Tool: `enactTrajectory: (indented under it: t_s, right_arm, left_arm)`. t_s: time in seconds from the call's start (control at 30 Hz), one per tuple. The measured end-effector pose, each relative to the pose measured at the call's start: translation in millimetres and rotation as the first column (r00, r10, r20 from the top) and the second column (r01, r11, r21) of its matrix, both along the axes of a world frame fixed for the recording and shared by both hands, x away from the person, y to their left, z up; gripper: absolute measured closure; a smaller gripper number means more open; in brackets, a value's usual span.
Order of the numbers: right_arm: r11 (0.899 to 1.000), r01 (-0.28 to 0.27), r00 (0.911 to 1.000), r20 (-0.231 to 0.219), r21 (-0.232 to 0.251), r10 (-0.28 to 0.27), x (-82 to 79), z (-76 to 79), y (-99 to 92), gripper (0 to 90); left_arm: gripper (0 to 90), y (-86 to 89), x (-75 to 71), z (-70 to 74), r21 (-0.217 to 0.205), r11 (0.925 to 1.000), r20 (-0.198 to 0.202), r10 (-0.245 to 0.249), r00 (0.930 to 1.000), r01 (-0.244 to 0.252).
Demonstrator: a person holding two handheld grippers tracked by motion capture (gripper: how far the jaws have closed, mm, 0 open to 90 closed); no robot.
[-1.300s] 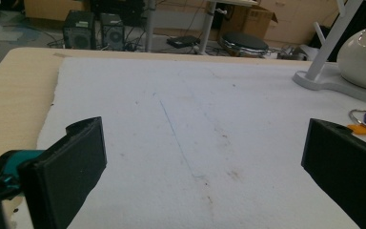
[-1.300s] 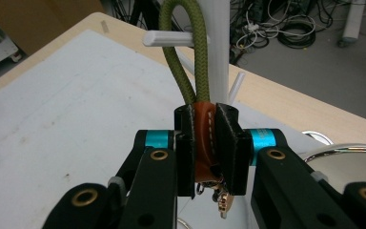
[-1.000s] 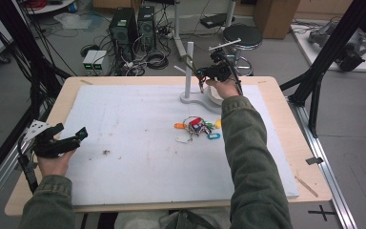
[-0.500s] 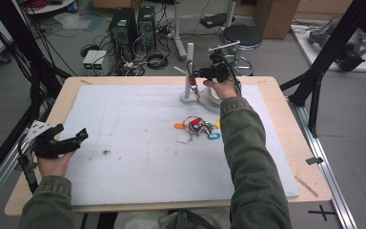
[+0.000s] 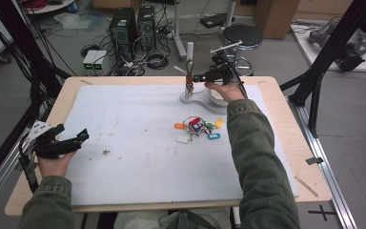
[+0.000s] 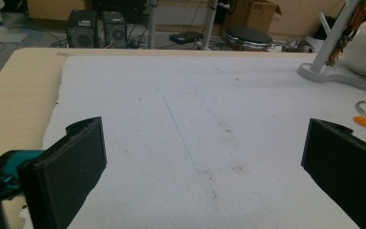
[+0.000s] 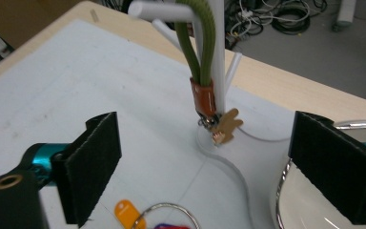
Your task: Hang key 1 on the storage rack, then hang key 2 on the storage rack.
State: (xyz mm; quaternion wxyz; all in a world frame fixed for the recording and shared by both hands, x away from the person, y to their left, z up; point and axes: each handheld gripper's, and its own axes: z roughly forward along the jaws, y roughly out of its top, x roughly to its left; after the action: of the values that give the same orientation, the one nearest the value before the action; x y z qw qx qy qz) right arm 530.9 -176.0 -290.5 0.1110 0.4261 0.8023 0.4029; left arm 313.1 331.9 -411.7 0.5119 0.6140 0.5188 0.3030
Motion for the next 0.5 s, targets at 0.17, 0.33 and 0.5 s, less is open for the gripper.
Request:
enactTrajectory:
  t_s: [0.17, 0.33, 0.5]
  right_arm:
    - [0.997, -0.018, 0.9998, 0.002, -0.074, 0.018, -10.2, 4.8, 2.8, 0.8]
    - [0.993, -0.054, 0.9985, 0.001, -0.106, 0.054, -21.4, 11.3, 6.8, 0.8]
    - [0.987, -0.078, 0.9969, -0.017, -0.142, 0.076, -29.8, 13.7, 12.3, 0.8]
  left_arm:
    - [1.7, 1.0, -0.3, 0.3, 0.001, 1.0, 0.001, 0.002, 1.0, -0.002]
    - [1.7, 1.3, -0.1, 0.2, 0.0, 1.0, 0.004, 0.002, 1.0, -0.002]
    - [1.7, 1.4, -0.5, 0.4, -0.002, 1.0, 0.005, 0.003, 1.0, -0.003]
